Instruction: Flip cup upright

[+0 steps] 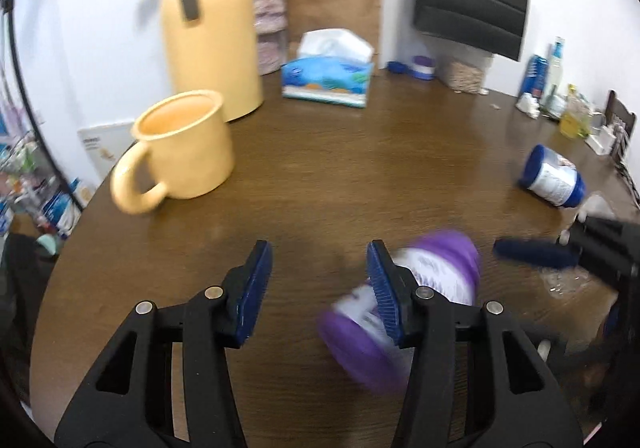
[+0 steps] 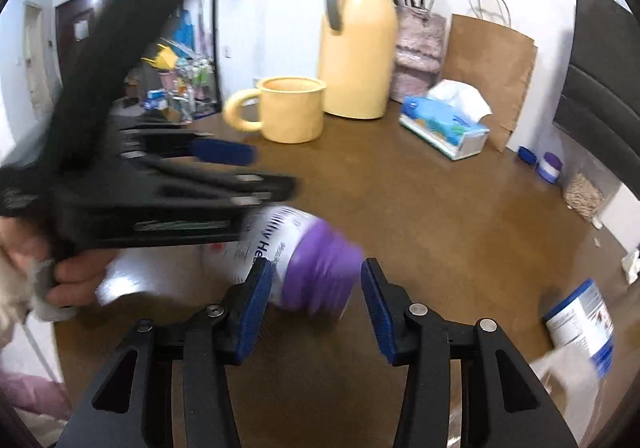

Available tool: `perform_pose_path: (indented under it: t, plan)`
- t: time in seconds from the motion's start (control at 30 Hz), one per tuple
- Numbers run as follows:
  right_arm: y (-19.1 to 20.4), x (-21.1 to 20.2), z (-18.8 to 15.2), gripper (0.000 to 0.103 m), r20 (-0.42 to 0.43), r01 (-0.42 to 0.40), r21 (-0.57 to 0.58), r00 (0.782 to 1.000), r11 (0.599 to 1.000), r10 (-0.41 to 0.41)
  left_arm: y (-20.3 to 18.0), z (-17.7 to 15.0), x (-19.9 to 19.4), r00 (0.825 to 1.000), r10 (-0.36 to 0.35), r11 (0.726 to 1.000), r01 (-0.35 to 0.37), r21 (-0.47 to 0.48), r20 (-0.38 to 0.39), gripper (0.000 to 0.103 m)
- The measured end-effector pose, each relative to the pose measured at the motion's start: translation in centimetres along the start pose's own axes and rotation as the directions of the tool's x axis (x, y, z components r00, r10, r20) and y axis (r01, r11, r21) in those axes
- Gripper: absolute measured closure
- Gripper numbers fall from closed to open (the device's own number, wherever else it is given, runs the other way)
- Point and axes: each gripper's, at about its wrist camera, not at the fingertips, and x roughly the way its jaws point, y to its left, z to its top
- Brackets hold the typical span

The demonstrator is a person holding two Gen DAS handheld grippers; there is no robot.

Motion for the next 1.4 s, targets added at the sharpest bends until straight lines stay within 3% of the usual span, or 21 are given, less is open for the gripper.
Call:
perform_pose_path:
  t: [0.17,0.3,0.37,0.47,0.53,0.7,0.77,0.83,0.87,1.07,1.2,1.27,1.4]
  plan:
    - [-1.3,0.6,0.4,0.052,0.025,-0.016,0.041,1.000,0.999,0.015,1.1,-1.2,0.0,0.999,0.033,0.999,-0.033,-0.035,-0.008,0.057]
    - [-1.0,1.0,0.9,0.052,0.008,-0.022,0.036,1.000,0.999,0.022,2.2,-1.0,-0.8,1.000,0.007,0.997,-0.009,-0.083,-0.021,0.054]
    - [-0.8,1.1,1.3,0.052,0.007,-0.023,0.021,1.000,1.000,0.023,2.6,-0.4,-2.0,1.000,-0.001,0.994,0.002,-0.109,0.010,0.037]
    - [-1.2,0.8,2.3,0.052,0.020,-0.043,0.026,0.999,0.999,0.043,2.2,0.1,-3.9,0.996,-0.052,0.994,0.059,-0.092,0.077,0.032]
    - [-1.7,0.3,3.2,0.052,0.026,-0.041,0.043,0.999,0.998,0.040,1.4,0.2,-3.6,0.993,-0.107,0.991,0.111,-0.072,0.055,0.030]
    - [-2.9,-1.5,5.4,0.052,0.033,-0.060,0.059,0.998,0.996,0.059,0.0,-0.6,-1.9,0.990,-0.143,0.990,0.143,0.001,-0.016,0.030]
    - [-3.3,-1.8,6.5,0.052,0.043,-0.061,0.030,0.997,0.998,0.060,-1.1,-0.6,-0.7,0.976,-0.202,0.978,0.206,0.037,-0.084,0.030]
    - [-3.8,-1.5,7.2,0.047,0.042,-0.063,0.007,0.997,0.998,0.063,-2.1,-0.3,0.8,0.969,-0.204,0.976,0.213,0.053,-0.137,0.031]
    - [-4.4,-1.0,7.6,0.042,0.038,-0.088,0.010,0.995,0.996,0.088,-2.3,-0.1,1.4,0.967,-0.206,0.975,0.215,0.047,-0.151,0.039]
    - [-7.3,0.4,8.2,0.039,0.016,-0.266,0.088,0.964,0.960,0.266,-1.9,0.4,1.7,0.963,-0.219,0.974,0.224,0.014,-0.156,0.040]
    - [-7.6,-1.0,9.0,0.039,0.056,-0.297,0.065,0.954,0.953,0.294,-0.7,0.2,0.9,0.977,-0.194,0.981,0.192,-0.034,-0.089,0.041]
    - [-7.6,-1.2,9.2,0.027,0.078,-0.287,0.028,0.956,0.957,0.285,-0.3,0.6,0.3,0.985,-0.168,0.984,0.165,-0.059,-0.042,0.041]
    - [-8.9,0.5,8.0,0.025,0.090,-0.393,0.159,0.919,0.906,0.383,0.0,1.6,-2.0,0.983,-0.119,0.983,0.136,-0.120,0.142,0.041]
